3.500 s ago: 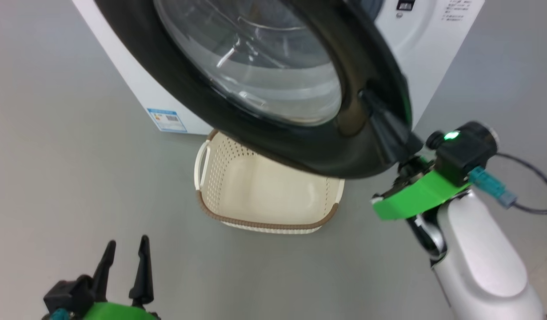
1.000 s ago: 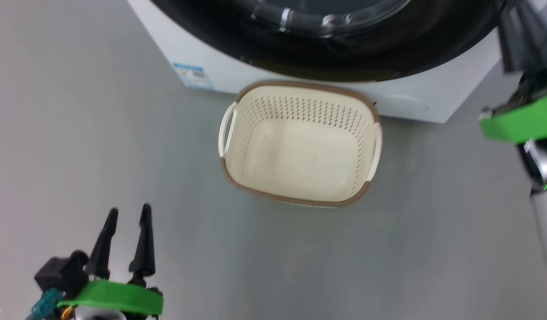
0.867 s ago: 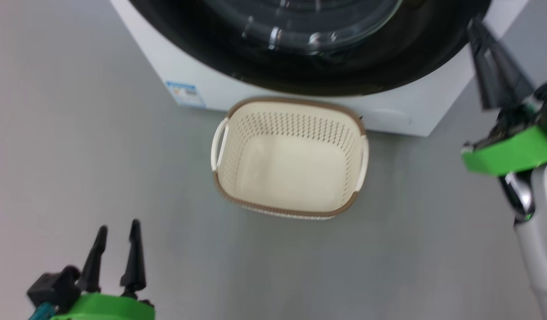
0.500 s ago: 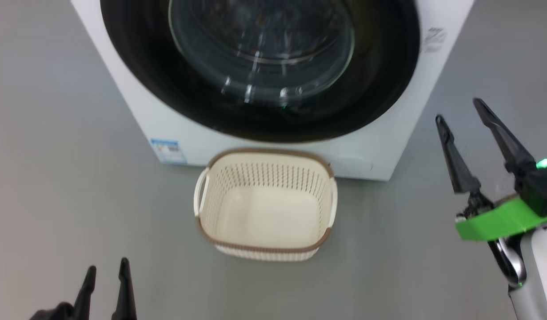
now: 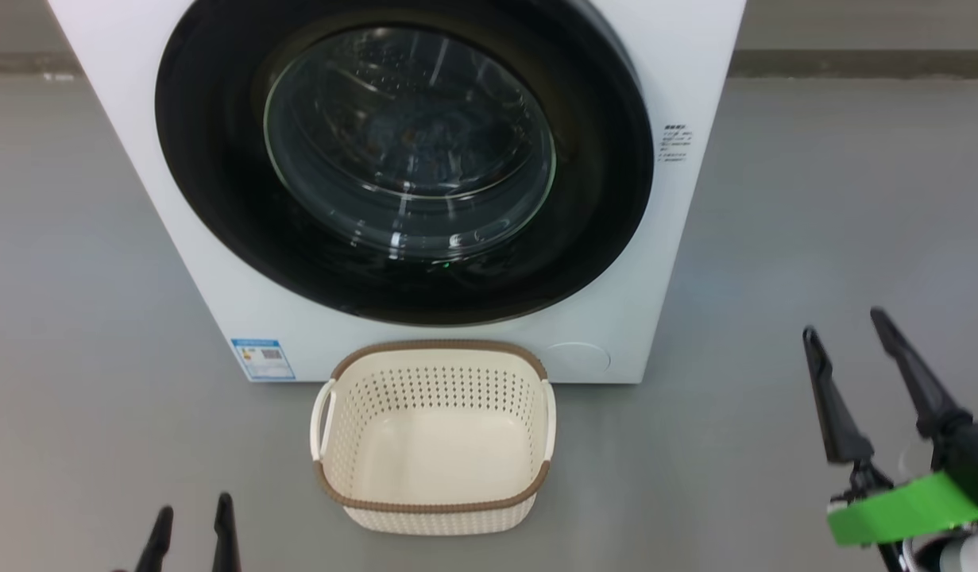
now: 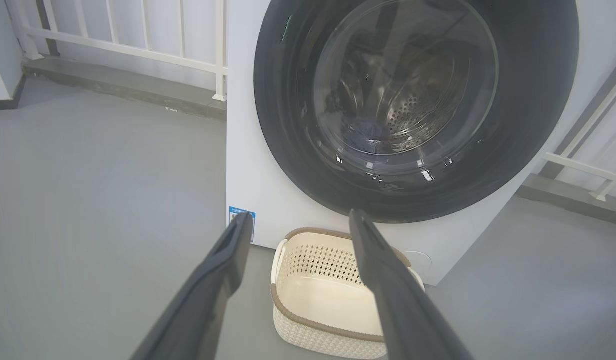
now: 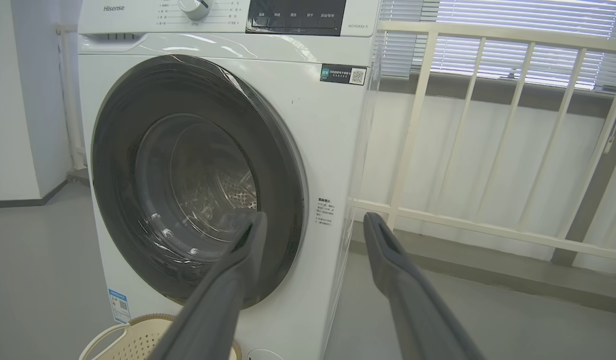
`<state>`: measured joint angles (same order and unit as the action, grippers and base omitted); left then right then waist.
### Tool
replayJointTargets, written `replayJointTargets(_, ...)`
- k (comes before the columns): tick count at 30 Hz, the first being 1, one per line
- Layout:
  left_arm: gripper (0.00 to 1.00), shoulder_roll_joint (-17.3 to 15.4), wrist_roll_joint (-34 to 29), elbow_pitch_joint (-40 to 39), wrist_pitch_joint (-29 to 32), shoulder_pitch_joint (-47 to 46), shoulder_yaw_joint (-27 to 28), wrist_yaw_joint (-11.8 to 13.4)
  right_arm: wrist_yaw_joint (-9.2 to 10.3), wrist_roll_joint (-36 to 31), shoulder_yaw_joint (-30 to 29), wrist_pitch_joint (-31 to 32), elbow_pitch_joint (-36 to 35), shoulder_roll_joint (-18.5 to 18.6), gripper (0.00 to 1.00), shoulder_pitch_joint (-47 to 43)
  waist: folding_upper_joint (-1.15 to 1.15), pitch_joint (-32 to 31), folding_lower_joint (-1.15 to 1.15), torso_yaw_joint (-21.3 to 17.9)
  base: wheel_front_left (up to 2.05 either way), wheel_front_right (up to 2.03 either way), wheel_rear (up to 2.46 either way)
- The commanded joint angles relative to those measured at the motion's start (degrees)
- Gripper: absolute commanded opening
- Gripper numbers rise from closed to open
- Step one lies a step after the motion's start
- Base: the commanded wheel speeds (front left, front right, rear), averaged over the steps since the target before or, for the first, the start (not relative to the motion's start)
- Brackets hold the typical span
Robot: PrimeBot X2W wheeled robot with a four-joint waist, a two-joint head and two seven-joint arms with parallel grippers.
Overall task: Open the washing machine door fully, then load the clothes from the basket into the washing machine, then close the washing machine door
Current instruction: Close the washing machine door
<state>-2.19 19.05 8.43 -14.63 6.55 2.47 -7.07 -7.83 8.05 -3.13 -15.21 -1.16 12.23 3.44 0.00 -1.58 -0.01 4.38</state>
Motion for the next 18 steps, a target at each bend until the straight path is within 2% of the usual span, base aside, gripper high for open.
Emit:
replayJointTargets(1,1.0,-0.69,-0.46,-0.84,-0.37,-0.32,1.81,-0.11,0.34,0.55,0.67,0.21,-1.65,0.19,1.0,-0.46,0.0,-1.1,0.01,-0.84,0.0,0.0,0.0)
replayJointTargets(10,1.0,-0.69,0.01,0.23,-0.37,0.59,0.53,-0.24,0.34,0.02,0.47,0.21,-1.66,-3.02,1.0,-6.64,0.0,-2.22,0.01,-1.84,0.0,0.0,0.0)
replayJointTargets(18,1.0,-0.78,-2.12,-1.01,-0.37,1.48,0.84,-0.32,0.34,-0.52,0.02,0.21,-2.06,-5.33,1.0,-9.84,0.0,-2.77,0.01,-2.41,0.0,0.0,0.0)
